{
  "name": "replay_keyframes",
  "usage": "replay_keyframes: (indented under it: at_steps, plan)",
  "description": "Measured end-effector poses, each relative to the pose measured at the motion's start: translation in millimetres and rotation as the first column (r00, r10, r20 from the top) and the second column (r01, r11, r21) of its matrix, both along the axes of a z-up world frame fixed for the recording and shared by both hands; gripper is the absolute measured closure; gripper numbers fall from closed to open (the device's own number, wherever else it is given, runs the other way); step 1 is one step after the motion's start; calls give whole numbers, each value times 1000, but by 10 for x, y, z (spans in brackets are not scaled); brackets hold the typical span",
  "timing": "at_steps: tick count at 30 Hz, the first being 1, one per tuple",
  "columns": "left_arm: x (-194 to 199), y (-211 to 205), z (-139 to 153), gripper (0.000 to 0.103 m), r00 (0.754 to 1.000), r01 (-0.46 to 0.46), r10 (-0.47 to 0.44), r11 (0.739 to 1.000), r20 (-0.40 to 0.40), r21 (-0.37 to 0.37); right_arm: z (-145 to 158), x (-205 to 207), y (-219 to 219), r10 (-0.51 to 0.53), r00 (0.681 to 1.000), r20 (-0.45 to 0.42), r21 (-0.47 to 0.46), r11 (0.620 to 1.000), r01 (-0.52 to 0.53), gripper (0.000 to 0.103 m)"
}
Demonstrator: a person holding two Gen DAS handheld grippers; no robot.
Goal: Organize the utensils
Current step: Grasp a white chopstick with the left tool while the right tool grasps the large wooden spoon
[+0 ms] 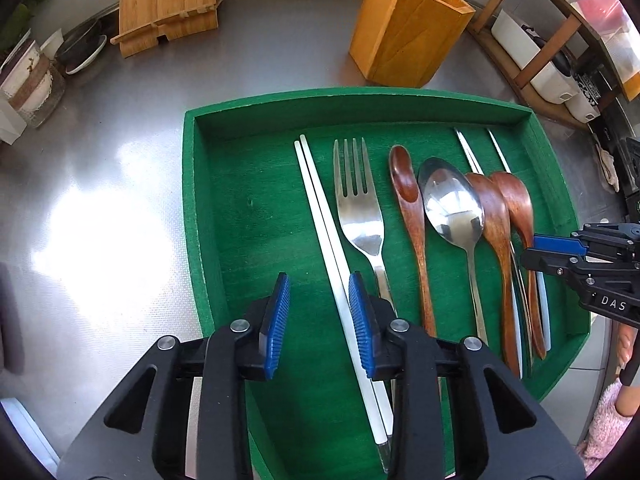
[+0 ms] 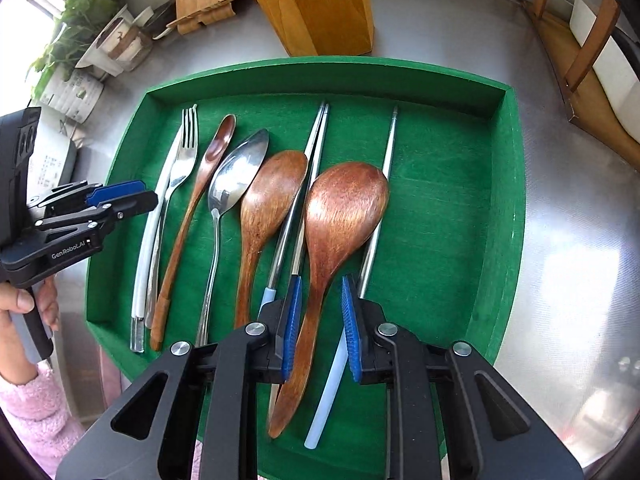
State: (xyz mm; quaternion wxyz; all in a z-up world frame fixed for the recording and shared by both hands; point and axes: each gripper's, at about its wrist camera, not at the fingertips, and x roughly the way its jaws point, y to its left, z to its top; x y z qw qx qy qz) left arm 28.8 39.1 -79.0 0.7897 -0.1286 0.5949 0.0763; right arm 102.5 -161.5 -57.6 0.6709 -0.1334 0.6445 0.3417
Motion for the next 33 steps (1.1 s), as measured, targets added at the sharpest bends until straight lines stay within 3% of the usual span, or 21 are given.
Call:
replay_keyframes:
  at_steps: [11, 14, 16, 28, 33]
  plan:
    - [-17, -31, -16, 75, 999, 35, -33, 997, -33, 64, -15, 6, 56, 12, 1000, 6, -33, 999, -12, 82]
    - [26, -90, -31, 87, 997, 44, -35, 991, -72, 130, -19, 5, 92, 17, 1000, 6, -47, 999, -17, 82]
    - [50, -60, -29, 93, 996, 34, -23, 992, -90, 119, -24, 2, 127, 20, 1000, 2, -52, 998, -19, 83]
    - [197, 65, -54, 96, 986, 59, -48, 996, -160, 62, -28, 85, 228, 35, 999, -23, -89, 995, -37, 80]
    - [237, 73, -62, 99, 986, 74, -66, 996, -155, 49, -14, 100, 233, 44, 999, -4, -108, 993, -45, 87]
